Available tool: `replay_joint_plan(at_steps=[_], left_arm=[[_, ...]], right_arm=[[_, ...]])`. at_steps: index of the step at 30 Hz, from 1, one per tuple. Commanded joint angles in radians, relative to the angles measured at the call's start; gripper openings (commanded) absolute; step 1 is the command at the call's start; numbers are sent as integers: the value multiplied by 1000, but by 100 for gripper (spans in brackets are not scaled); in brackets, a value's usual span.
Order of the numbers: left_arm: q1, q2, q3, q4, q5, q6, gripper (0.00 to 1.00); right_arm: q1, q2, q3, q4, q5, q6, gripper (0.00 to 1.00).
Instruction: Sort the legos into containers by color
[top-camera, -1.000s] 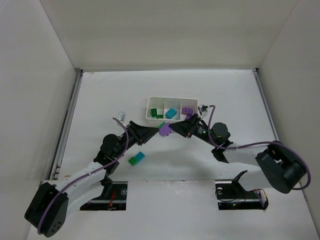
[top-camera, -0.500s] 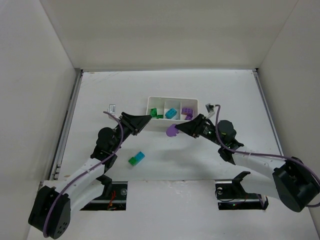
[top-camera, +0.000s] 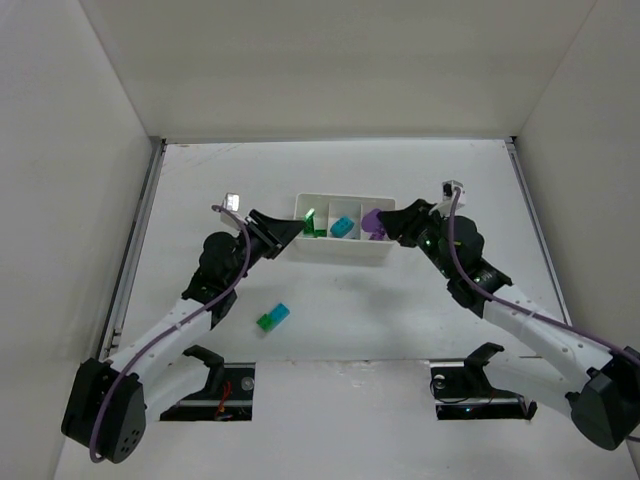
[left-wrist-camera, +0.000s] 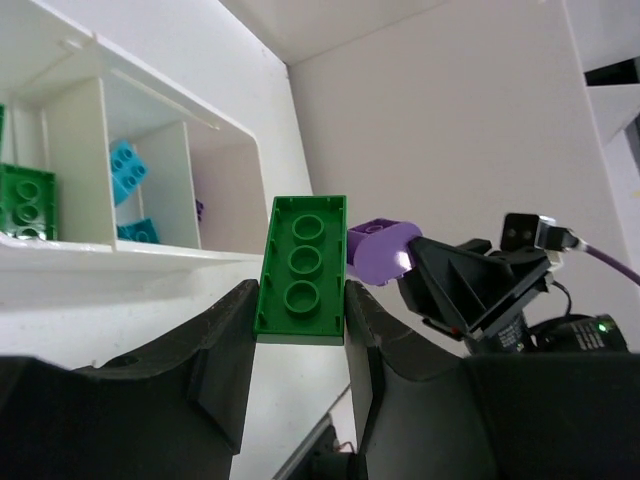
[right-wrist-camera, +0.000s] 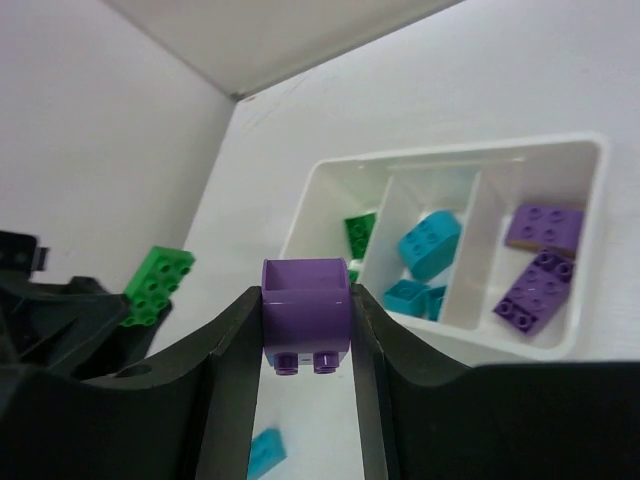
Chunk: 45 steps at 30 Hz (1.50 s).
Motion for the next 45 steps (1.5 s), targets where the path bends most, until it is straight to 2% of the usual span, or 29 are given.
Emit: replay_joint_plan(at_steps=[1, 7, 22, 25, 28, 30, 33, 35, 37, 42, 45], left_arm=[[26, 7, 80, -68, 0, 89, 22], [55, 40, 117, -142, 3, 156, 22], [46, 152, 188, -150, -9, 221, 22], [45, 162, 203, -162, -12, 231, 22], [31, 171, 220, -171, -39, 244, 22], [17, 180, 241, -188, -56, 254, 22], [-7, 205, 281, -223, -90, 291, 22], [-21, 220, 304, -252, -119, 314, 22], [-37, 246, 336, -291, -154, 345, 22], [-66, 339, 416, -381, -254, 392, 22], [-80, 408, 464, -414, -286, 406, 22]], right_arm=[[1, -10, 43, -117, 153, -106, 33], [-31, 77, 65, -115, 192, -141, 33], [-59, 315, 186, -14, 215, -169, 35], [-59, 355, 221, -35, 215, -171, 45], [-54, 355, 231, -34, 219, -166, 70], [-54, 330, 228, -34, 227, -166, 75], [-54, 266, 191, -31, 241, -172, 75], [-53, 217, 145, -14, 244, -167, 73], [-34, 177, 82, 30, 244, -169, 65], [-5, 151, -54, 127, 262, -169, 31], [13, 155, -90, 158, 293, -172, 29]])
